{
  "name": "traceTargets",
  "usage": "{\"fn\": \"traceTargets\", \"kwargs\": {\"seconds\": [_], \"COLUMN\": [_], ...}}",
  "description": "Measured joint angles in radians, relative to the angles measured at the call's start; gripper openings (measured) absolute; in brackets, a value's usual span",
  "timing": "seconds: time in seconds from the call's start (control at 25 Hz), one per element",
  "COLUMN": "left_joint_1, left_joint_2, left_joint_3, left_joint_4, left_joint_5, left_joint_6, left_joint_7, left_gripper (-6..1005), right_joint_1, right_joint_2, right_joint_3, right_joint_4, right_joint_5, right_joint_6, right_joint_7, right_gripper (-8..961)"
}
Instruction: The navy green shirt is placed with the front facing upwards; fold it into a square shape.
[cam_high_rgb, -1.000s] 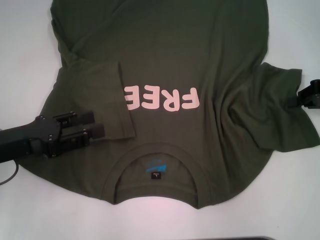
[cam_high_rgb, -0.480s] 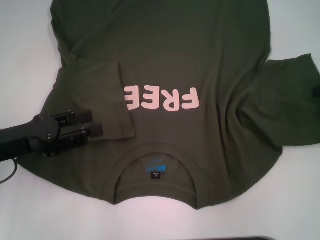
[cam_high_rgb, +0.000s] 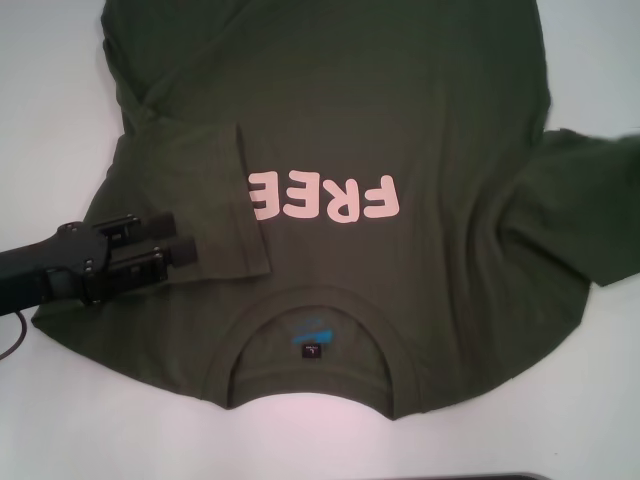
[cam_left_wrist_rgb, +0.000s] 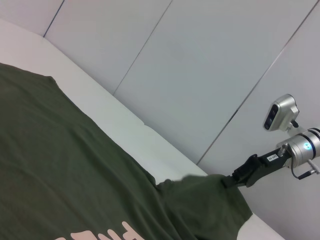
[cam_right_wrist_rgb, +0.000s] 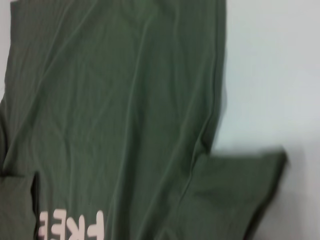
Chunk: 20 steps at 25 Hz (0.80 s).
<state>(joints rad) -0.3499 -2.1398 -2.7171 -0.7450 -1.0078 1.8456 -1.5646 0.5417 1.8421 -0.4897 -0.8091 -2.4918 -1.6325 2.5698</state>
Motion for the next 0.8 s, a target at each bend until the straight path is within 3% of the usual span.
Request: {"fn": "traceTargets", "kwargs": {"seconds": [0.8], "left_joint_1": [-0.003], "left_joint_2": [-0.001], "left_joint_3": [0.001], "left_joint_4": [0.001], "left_joint_5": [0.0], "left_joint_6": [0.003], "left_joint_7": [0.002], "left_gripper": [628], "right_joint_1": [-0.008], "right_joint_2": [-0.007], "right_joint_3": [0.049], "right_joint_4": [-0.047], "right_joint_5": [-0.044], "right_joint_6": [0.008], "right_joint_7": [0.033], "right_gripper": [13]}}
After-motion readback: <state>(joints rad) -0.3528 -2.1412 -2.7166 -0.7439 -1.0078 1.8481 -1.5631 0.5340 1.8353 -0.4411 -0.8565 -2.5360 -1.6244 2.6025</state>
